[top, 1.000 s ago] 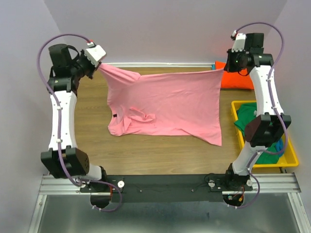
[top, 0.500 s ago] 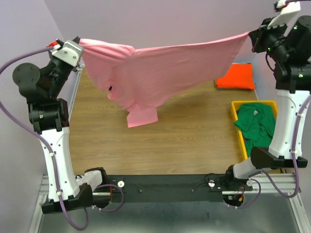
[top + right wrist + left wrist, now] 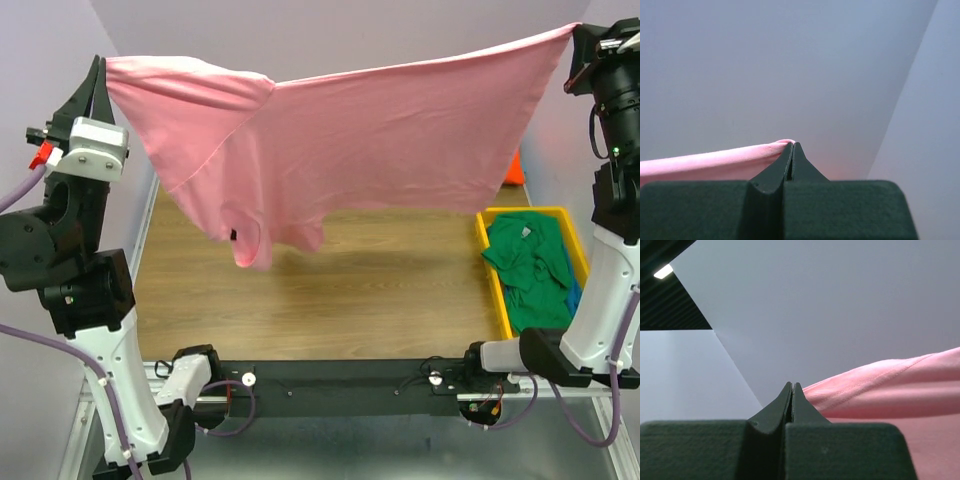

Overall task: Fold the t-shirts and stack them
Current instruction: Flatten the tshirt out

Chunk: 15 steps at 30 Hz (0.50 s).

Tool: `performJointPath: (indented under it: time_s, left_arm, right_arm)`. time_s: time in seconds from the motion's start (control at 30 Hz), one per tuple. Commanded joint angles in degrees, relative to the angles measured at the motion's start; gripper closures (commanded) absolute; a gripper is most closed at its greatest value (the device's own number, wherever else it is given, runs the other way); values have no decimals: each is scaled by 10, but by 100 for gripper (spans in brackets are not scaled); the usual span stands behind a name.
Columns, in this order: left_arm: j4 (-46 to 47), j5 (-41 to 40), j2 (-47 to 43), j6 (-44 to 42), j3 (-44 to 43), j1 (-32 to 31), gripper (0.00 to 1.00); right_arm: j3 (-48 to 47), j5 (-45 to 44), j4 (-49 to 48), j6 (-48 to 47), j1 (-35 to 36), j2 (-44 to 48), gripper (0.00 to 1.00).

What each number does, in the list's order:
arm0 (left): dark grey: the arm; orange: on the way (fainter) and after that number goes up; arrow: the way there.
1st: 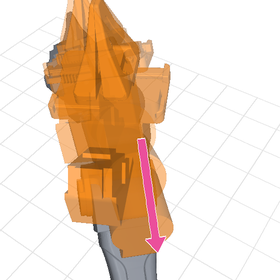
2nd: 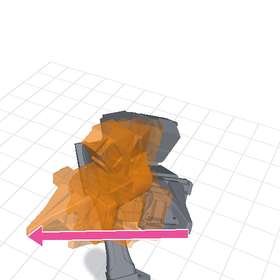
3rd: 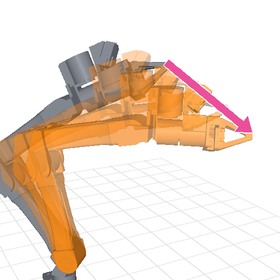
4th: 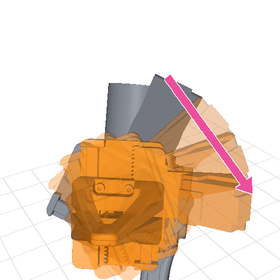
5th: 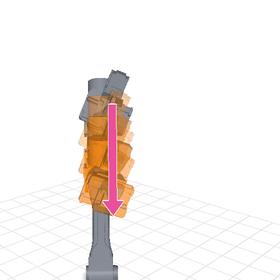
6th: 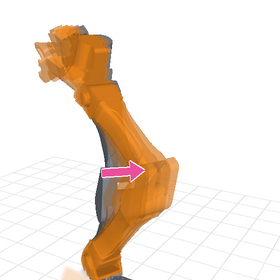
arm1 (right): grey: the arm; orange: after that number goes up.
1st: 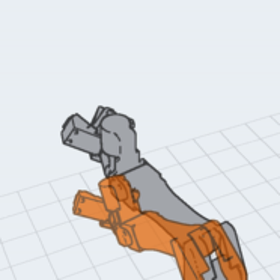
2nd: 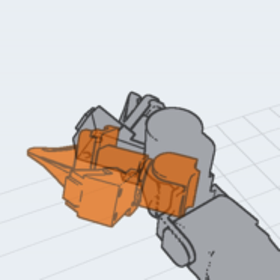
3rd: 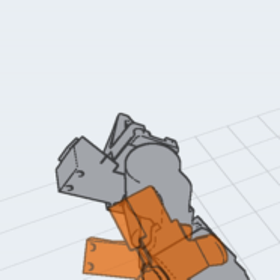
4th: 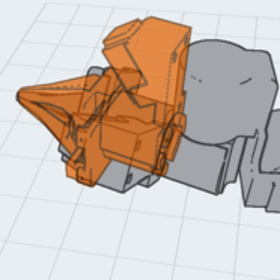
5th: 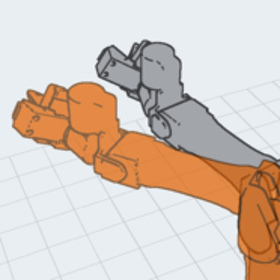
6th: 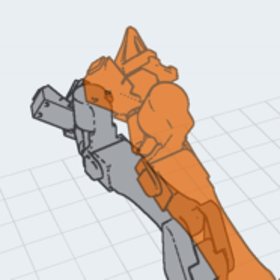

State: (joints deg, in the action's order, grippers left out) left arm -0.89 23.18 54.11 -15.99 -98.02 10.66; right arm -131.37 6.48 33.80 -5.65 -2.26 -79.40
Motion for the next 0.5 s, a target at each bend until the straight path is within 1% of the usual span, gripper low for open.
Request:
performJointPath:
  time_s: [0.0,0.13,0.2,0.27,0.33,0.37,0.4,0.43,0.47]
  left_arm:
    - [6,-9,55,1,-3,5,100]
    - [6,22,131,-4,-23,6,100]
    - [20,42,161,-1,-39,5,100]
    - [27,46,213,6,-55,5,100]
    - [36,51,253,13,-98,6,100]
    - [37,55,299,16,-119,5,100]
    - [38,61,323,20,-176,5,100]
    - [37,64,348,31,-210,5,100]
    - [37,68,398,39,-246,5,100]
  right_arm:
    - [-5,-34,-36,-8,-6,-44,99]
    - [-6,-10,-51,-2,-5,-108,99]
    - [-8,8,-59,5,-5,-131,99]
    - [-17,17,-70,10,-5,-153,99]
    - [-38,13,-86,19,-5,-196,99]
    - [-53,10,-89,21,-5,-216,99]
    - [-102,4,-93,27,-5,-254,99]
    - [-127,-4,-97,32,-5,-277,99]
    - [-156,-11,-102,34,-5,-295,100]
